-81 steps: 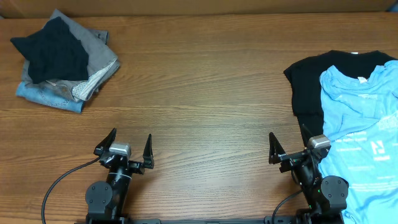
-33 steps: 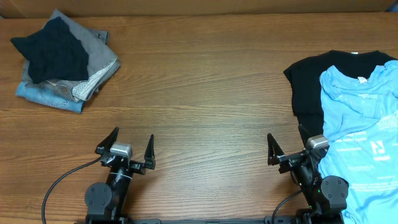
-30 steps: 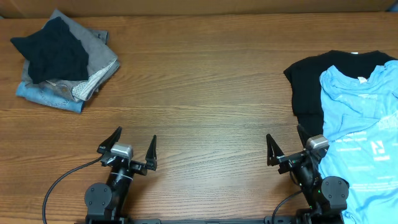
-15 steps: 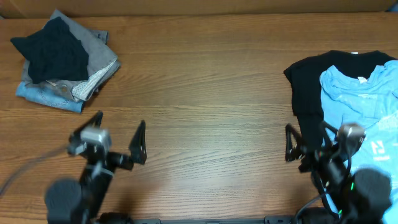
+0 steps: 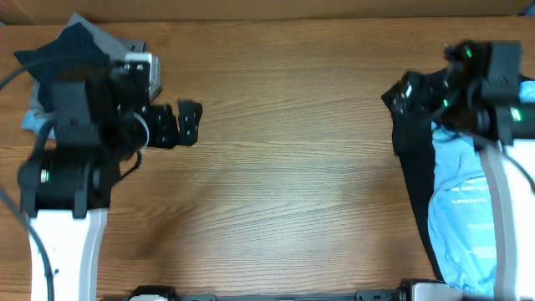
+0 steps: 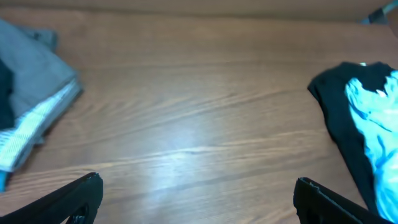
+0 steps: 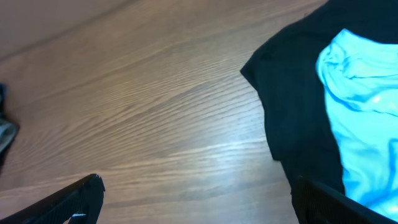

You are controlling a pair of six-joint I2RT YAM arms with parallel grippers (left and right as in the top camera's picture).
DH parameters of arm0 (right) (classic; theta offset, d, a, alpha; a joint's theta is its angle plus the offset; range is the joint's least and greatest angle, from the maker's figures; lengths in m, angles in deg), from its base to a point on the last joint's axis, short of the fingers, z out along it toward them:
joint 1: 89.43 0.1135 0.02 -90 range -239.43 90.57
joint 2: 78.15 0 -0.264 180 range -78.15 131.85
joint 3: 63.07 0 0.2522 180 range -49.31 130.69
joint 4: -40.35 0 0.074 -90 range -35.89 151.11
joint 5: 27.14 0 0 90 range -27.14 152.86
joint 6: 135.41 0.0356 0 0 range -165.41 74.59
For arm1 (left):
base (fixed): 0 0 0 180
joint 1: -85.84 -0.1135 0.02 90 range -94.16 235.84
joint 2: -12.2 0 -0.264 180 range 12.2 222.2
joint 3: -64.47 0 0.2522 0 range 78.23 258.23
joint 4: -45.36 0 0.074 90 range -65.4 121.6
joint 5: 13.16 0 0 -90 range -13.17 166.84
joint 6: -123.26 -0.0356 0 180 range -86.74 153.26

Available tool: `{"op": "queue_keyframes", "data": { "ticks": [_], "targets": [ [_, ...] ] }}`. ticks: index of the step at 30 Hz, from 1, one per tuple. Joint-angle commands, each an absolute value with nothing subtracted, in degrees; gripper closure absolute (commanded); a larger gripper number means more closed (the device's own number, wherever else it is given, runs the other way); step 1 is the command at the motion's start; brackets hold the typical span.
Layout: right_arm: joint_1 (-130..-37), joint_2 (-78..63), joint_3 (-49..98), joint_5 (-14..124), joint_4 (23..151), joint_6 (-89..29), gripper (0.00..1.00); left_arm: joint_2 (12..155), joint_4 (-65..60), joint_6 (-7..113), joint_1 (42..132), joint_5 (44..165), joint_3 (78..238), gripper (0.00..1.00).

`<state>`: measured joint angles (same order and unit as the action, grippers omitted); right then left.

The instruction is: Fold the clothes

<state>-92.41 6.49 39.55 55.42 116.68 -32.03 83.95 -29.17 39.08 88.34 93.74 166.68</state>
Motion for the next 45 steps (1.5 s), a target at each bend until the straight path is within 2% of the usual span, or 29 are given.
{"op": "queue_keyframes", "data": {
  "ticks": [1,9,14,18,25,27,28,32,37,39,45],
  "targets": [
    [-96.3,12.8,41.9,58.2,114.4,-27.9,0.0,87.1,-30.6,38.4,88.0,99.8,169.2,0.0],
    [-107.4,29.6,41.9,59.0,103.6,-26.5,0.02,89.8,-34.6,38.7,88.0,102.4,169.2,0.0],
    [-111.2,36.8,41.8,58.5,99.8,-27.5,0.11,89.8,-35.1,38.6,88.0,102.4,169.2,0.0],
    [-111.2,42.2,41.8,57.7,98.9,-28.3,0.21,89.8,-35.1,38.6,88.0,102.4,169.2,0.0],
    [-110.9,45.0,41.8,58.1,95.0,-29.3,0.35,89.8,-35.0,38.6,88.0,102.4,169.2,0.0],
    [-110.9,45.5,41.8,58.3,93.8,-29.3,0.37,89.8,-35.0,38.6,88.0,102.4,169.2,0.0],
    [-110.9,45.9,41.8,58.3,93.3,-29.3,0.4,89.8,-35.0,38.6,88.0,102.4,169.2,0.0],
    [-110.9,46.1,41.8,58.3,92.7,-29.3,0.66,89.8,-35.0,38.6,88.0,102.3,169.2,0.0],
    [-110.9,46.0,41.8,56.5,93.2,-29.3,0.73,89.8,-35.0,38.6,88.0,102.3,169.2,0.0],
    [-110.9,46.0,41.8,56.3,93.5,-29.3,0.94,89.8,-35.0,38.6,88.0,102.0,169.2,0.0],
    [-112.0,43.5,44.6,56.2,96.2,-29.1,0.96,89.8,-35.0,38.6,88.0,101.9,169.2,0.0]
  ]
}}
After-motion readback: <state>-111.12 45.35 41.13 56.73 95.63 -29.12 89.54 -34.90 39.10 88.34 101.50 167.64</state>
